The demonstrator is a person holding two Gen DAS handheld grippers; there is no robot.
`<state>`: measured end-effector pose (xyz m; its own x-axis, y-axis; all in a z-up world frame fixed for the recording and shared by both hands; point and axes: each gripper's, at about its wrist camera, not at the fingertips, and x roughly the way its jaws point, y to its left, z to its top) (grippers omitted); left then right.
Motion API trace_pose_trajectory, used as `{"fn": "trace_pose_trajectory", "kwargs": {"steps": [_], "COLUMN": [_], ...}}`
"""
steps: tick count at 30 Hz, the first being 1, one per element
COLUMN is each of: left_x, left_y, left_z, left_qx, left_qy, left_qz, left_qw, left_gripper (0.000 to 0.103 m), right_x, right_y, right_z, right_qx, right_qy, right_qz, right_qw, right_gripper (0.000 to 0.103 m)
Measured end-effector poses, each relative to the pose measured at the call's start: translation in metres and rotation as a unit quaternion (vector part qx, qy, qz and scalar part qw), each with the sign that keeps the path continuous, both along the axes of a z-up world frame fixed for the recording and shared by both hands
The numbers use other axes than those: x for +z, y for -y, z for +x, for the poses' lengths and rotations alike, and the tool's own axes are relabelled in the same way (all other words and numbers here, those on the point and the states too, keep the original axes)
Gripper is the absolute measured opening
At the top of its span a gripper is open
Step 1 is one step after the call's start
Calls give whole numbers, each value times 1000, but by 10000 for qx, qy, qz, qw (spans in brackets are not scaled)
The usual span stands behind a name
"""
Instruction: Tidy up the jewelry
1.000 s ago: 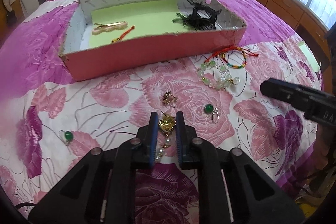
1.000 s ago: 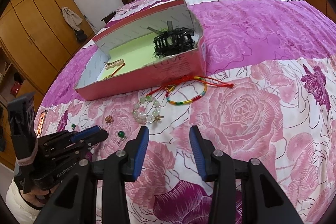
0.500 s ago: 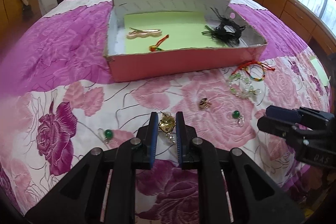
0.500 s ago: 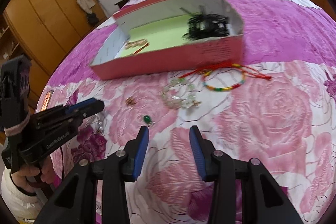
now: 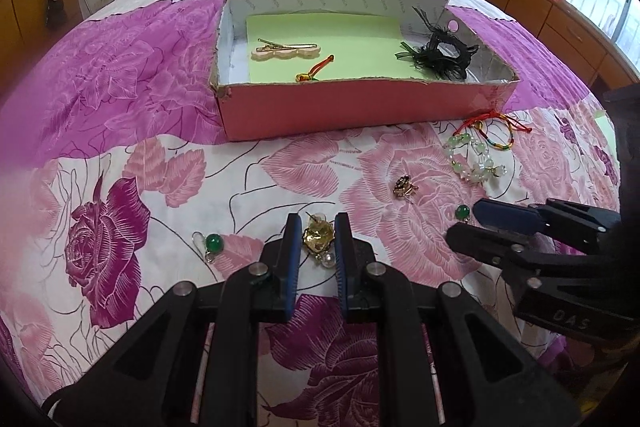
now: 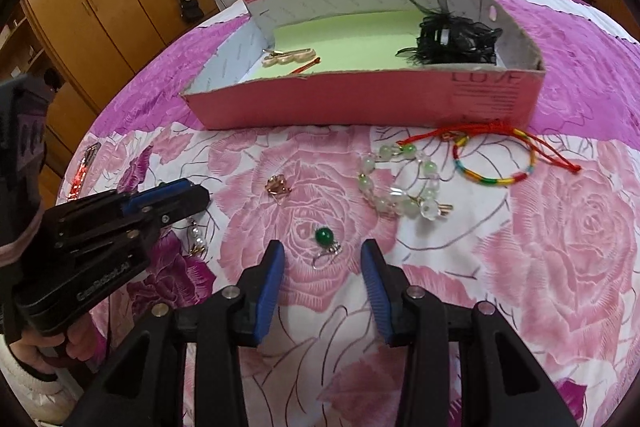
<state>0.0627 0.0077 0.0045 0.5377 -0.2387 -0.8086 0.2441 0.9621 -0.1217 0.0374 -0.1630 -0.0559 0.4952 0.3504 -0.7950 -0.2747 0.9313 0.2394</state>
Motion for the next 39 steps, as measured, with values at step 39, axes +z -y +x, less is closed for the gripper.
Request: {"fn": "trace_pose_trajectory", "kwargs": {"steps": [39], "left_x": [22], "left_y": [1], "left_z": [-8], "left_qx": [20], "left_qy": [170], "left_qz": [-173], "left_qw": [9997], "left_gripper": [8], "right_x": [16], "right_y": [27], "right_z": [-27], "right_qx": [-135], "right_qy": [371], "right_qz": [332], "right_qw": [9987], "right_gripper": [17]}}
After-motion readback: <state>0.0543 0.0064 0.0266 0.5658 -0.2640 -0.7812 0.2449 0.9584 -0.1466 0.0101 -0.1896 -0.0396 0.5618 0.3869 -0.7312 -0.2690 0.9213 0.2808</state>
